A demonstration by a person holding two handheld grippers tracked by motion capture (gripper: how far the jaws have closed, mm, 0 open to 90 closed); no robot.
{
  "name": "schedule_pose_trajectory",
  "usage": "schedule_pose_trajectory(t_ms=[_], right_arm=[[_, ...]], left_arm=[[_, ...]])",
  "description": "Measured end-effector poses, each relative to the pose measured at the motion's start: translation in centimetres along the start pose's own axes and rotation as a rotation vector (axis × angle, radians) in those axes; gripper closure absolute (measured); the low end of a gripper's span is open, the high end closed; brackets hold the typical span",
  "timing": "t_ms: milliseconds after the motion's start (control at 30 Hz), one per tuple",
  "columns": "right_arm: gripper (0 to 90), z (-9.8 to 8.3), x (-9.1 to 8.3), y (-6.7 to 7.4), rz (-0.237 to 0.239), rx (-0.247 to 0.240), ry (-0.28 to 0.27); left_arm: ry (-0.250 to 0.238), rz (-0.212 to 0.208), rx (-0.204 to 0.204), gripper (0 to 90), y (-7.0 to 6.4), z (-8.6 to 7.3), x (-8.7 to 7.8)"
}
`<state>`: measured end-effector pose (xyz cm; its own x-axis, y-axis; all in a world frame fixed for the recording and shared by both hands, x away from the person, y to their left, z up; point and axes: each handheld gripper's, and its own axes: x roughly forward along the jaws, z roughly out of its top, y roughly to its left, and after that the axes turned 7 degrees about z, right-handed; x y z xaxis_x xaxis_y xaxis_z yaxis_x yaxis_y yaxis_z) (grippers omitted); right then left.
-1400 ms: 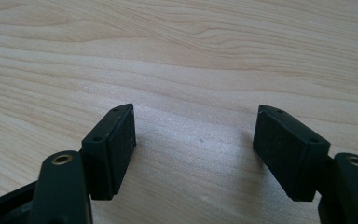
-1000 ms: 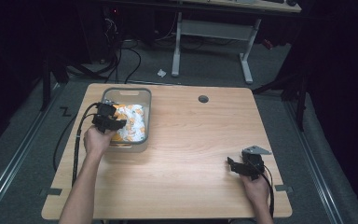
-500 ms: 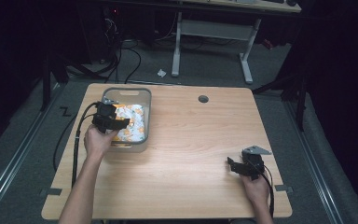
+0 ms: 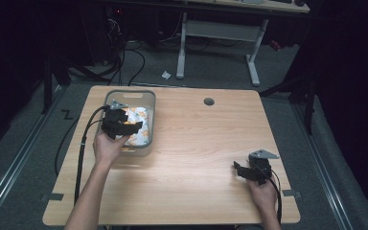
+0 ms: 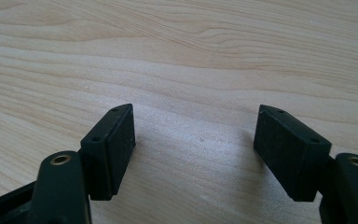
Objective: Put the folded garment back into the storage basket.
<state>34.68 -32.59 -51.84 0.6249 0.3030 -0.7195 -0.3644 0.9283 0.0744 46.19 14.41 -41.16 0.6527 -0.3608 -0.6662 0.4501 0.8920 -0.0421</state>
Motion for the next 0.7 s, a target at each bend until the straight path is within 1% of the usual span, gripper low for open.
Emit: schedule_pose_trajectory(t_ms=[100,133,200,367,467,567,700], right_arm=[[29.5,0.0,0.0,0.0,0.000,0.000,0.000],[29.5,0.0,0.0,0.0,0.000,0.000,0.000],[29.5,0.0,0.0,0.0,0.000,0.000,0.000],[29.5,0.0,0.0,0.0,0.000,0.001,0.000],[29.5,0.0,0.0,0.0,0.000,0.001,0.000],[29.5,0.0,0.0,0.0,0.000,0.002,0.000],[29.5,0.0,0.0,0.0,0.000,0.001,0.000]], left_arm=[[-0.010,-0.005,0.004,34.7,-0.4,0.0,-0.1],[-0.016,-0.018,-0.004,34.7,-0.5,-0.1,-0.3],[-0.027,-0.029,-0.019,34.7,-0.6,-0.2,-0.4],[-0.031,-0.038,-0.032,34.7,-0.8,-0.6,-0.7],[-0.036,-0.041,-0.025,34.3,-1.1,-0.6,-0.9],[-0.051,-0.048,-0.030,34.3,-1.5,-0.6,-1.2],[-0.055,-0.057,-0.034,34.2,-1.9,-0.7,-1.3]])
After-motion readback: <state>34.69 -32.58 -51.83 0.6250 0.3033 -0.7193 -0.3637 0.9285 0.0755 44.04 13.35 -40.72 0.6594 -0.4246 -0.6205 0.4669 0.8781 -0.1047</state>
